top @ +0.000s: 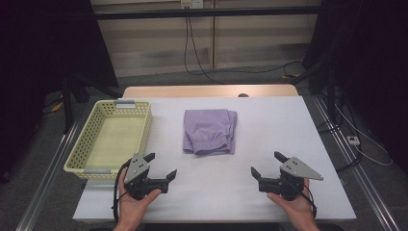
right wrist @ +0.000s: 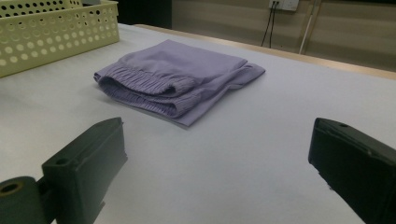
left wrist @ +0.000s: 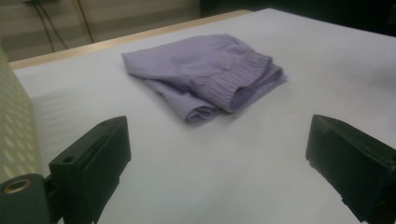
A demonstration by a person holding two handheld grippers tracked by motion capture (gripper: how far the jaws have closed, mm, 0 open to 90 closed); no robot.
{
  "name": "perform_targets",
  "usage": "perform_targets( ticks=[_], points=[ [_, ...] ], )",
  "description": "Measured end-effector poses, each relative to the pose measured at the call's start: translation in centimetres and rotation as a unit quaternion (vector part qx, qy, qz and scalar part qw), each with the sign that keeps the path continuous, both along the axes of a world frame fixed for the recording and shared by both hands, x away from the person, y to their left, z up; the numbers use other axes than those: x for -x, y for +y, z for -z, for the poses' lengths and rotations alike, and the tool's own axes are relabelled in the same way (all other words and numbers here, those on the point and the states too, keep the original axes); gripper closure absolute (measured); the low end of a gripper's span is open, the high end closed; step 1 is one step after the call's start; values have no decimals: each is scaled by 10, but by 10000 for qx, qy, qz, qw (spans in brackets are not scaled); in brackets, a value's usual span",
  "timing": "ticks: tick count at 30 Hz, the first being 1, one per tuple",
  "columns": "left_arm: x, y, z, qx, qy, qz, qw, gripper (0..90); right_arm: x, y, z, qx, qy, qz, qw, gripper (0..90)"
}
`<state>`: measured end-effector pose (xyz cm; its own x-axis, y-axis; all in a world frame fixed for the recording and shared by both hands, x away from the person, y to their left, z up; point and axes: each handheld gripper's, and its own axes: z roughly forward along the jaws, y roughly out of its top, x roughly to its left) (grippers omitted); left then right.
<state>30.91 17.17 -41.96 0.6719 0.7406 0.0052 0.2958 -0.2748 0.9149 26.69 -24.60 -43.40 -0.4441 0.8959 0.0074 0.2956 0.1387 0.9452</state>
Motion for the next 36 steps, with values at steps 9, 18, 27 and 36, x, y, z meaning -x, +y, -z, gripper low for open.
perform_targets(
  ticks=[9, 18, 27, 36],
  points=[
    [-10, -5, 2, 5, 149, 63, 9999, 64, -2, 0, 2, -82, 74, -63, 9999, 38],
    [-10, -9, 2, -11, 189, 153, 9997, 61, -2, -1, 1, -72, 69, -60, 9999, 40],
    [-21, -15, 5, 240, 321, 303, 9987, 42, -6, 0, 3, -54, 147, -17, 9999, 40],
    [-30, -27, 7, 70, 512, 560, 9971, 43, -6, -2, 3, -74, 140, -31, 9999, 42]
  ],
)
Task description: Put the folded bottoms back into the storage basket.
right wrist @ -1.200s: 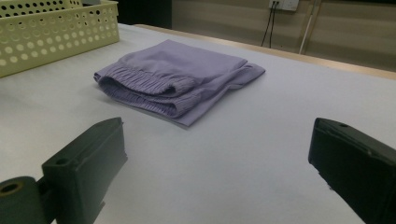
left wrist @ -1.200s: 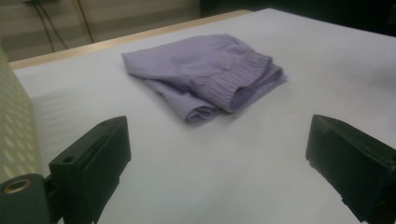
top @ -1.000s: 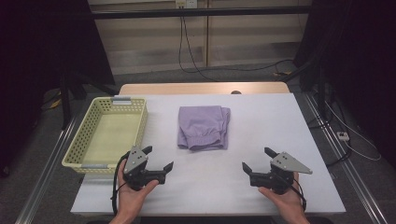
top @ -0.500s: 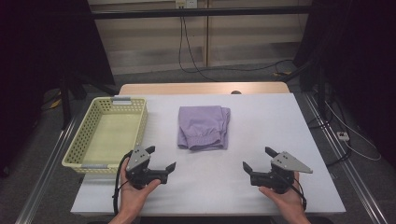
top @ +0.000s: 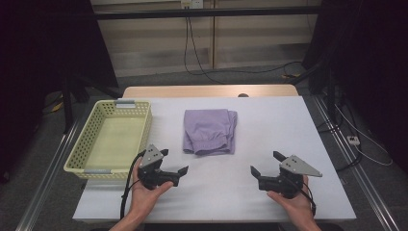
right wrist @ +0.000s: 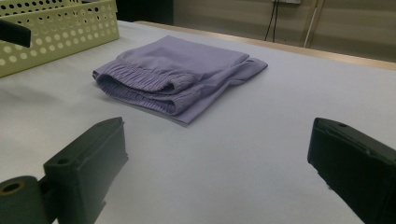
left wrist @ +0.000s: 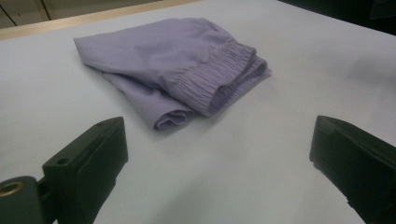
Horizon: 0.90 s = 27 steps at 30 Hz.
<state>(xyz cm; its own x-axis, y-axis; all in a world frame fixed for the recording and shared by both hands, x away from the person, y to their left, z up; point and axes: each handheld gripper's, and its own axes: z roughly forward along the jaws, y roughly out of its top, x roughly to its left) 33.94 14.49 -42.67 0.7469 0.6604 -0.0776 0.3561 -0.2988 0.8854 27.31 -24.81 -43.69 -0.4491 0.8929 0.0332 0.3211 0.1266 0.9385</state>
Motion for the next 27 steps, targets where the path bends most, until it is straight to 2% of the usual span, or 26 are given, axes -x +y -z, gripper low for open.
perform_targets(
  ticks=[2, 5, 7, 10, 15, 17, 22, 27],
  points=[
    [-2, -2, -3, -1, -88, -11, 10000, 43, 0, 0, 0, 4, -5, 0, 10000, 42],
    [-5, -5, -5, 68, -46, 15, 10000, 53, 0, 1, 0, 21, -11, -2, 10000, 42],
    [-5, -8, -6, -81, -140, 59, 9999, 74, 0, 1, 0, 18, -20, -6, 10000, 42],
    [-8, -8, -8, 16, 6, 70, 10000, 56, 0, 0, 0, 9, -6, 3, 10000, 42],
    [-14, -11, -16, -107, -155, 92, 9998, 52, 0, 0, 0, 6, 16, -14, 10000, 42],
    [-18, -13, -20, -35, -71, 152, 9999, 48, 0, 1, 0, 16, 13, -21, 10000, 43],
    [-25, -16, -28, -134, -204, 37, 9997, 47, -1, 1, 0, 19, 28, -21, 10000, 42],
    [-33, -20, -35, -67, -197, -4, 9998, 47, 0, 2, 0, 34, 29, -21, 10000, 43]
  ],
)
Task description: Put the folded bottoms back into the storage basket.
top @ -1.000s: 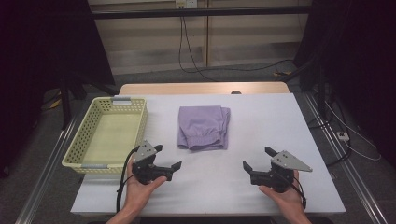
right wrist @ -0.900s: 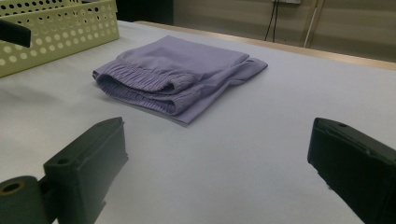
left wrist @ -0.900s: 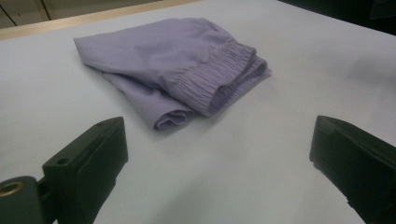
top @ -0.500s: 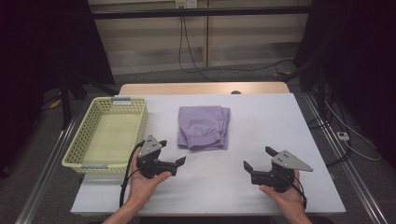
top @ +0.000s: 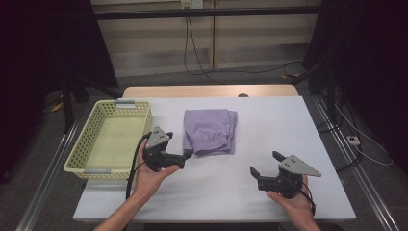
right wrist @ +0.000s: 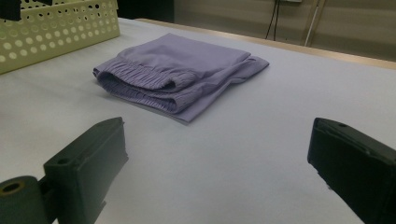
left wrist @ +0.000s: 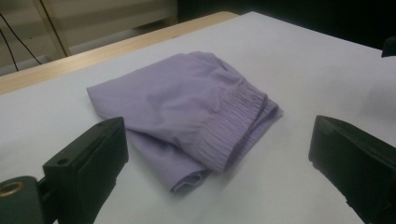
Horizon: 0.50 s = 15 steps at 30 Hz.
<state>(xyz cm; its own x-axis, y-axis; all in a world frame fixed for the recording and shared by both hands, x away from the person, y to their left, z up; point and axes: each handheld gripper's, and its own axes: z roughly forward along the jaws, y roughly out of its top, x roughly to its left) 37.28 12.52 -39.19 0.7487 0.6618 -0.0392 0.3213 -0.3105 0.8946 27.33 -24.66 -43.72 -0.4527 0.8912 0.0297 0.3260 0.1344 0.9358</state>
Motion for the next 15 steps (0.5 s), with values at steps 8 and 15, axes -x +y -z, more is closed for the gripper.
perform_targets(
  ticks=[8, 15],
  points=[
    [-21, -13, -5, -183, 160, -140, 9996, 59, -1, 0, 0, -3, 2, 15, 10000, 43],
    [-36, -26, -4, -282, 124, -245, 9992, 60, 0, 0, 0, -20, 10, -15, 10000, 43]
  ],
)
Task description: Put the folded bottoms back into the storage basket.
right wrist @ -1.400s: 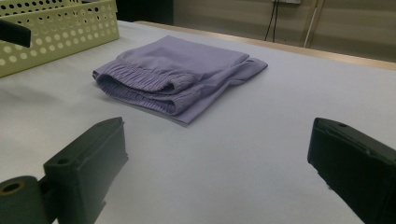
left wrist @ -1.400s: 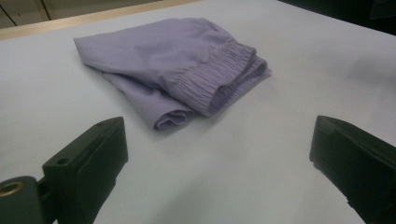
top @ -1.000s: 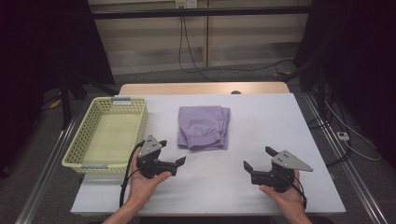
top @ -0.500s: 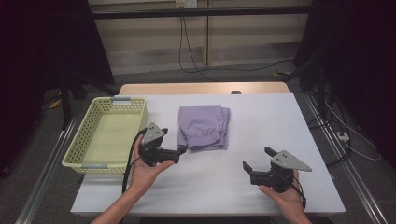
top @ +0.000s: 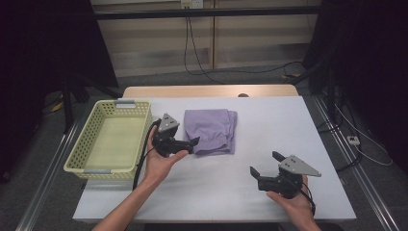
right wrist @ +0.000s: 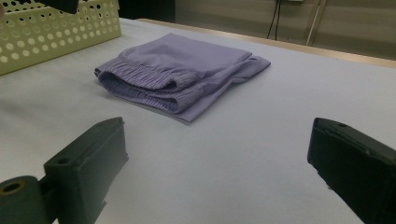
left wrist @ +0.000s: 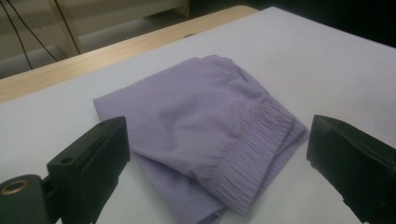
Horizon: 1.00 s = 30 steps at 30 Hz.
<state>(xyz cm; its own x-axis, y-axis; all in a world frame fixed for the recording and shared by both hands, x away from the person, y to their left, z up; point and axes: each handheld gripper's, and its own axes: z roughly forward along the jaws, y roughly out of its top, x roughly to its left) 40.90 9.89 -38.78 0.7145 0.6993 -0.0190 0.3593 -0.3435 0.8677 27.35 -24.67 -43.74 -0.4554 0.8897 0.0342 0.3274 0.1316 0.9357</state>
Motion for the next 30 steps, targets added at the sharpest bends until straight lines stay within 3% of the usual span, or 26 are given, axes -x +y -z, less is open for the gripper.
perform_targets(
  ticks=[4, 8, 16, 23, 24, 28, 29, 30],
  points=[
    [-13, -6, 6, -158, 87, -210, 9996, 70, 0, 0, 0, -5, 2, -22, 10000, 43],
    [-29, -12, 13, -327, 325, -307, 9985, 84, 0, 1, 0, 12, 9, -33, 10000, 44],
    [-53, -18, 17, -265, 585, -510, 9966, 104, 0, 1, 0, -10, 13, -54, 10000, 45],
    [-70, -21, 25, -146, 937, -690, 9931, 133, 1, 1, 0, 3, 19, -59, 10000, 46],
    [-72, -19, 26, -241, 977, -664, 9927, 141, 1, 1, 0, 2, 16, -59, 10000, 46],
    [-78, -15, 34, -295, 1198, -739, 9896, 198, 1, 1, 0, 7, 19, -74, 10000, 47],
    [-80, -14, 36, -344, 1320, -764, 9877, 241, 1, 1, 0, 10, 20, -79, 10000, 47],
    [-82, -13, 39, -382, 1534, -786, 9843, 280, 1, 1, 0, 15, 20, -79, 10000, 47]
  ],
)
